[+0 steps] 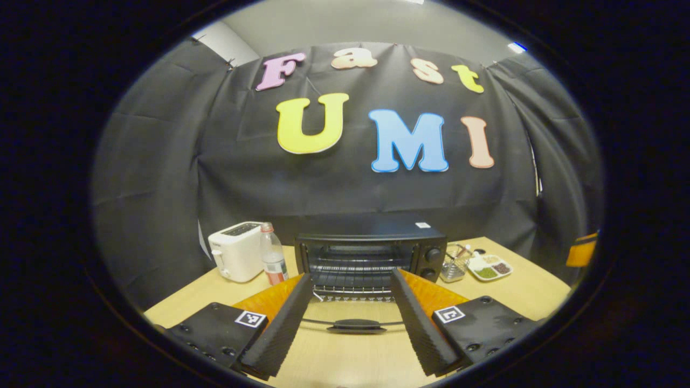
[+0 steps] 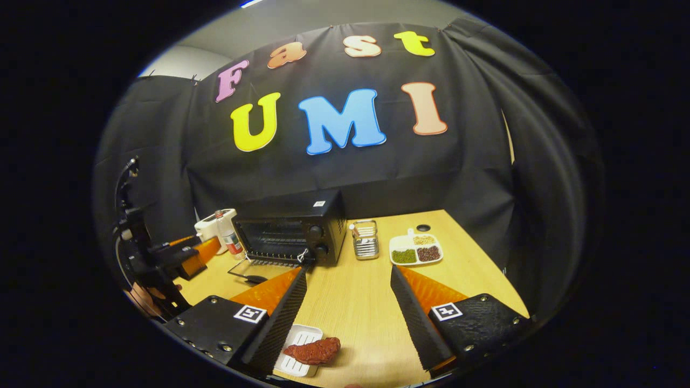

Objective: Open the electric oven with the left hand, put the food in, and close the electric oven.

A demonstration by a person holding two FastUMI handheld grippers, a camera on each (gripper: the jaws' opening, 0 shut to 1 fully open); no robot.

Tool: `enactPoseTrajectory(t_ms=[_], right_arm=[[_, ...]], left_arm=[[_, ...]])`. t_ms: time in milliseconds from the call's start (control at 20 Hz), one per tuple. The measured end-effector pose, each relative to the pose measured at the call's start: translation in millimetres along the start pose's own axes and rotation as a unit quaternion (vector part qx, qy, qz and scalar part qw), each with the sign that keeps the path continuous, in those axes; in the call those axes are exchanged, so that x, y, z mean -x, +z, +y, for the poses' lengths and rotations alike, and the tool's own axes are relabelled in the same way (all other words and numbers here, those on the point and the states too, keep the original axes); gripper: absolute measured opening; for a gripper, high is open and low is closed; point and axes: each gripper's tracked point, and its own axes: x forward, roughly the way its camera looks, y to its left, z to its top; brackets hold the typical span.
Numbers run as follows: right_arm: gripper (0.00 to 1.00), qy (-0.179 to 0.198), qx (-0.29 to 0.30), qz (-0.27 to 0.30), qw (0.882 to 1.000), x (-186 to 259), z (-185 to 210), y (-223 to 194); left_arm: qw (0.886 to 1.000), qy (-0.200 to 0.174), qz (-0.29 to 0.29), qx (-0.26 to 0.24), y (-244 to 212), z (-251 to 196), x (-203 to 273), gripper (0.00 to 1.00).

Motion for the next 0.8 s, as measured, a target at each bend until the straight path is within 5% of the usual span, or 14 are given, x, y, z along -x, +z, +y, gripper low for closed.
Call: enactPoseTrajectory(t_ms=[350,800], right_arm=[[0.98,0.041,-0.105,0.108,0.988,-18,4,-67],[0.96,0.077,-0.242,0.225,0.941,-20,19,-132]], left_arm=[[0.999,0.010,-0.043,0.028,45,8,40,0.95],[0.998,0.033,-0.037,0.030,33,30,55,0.98]])
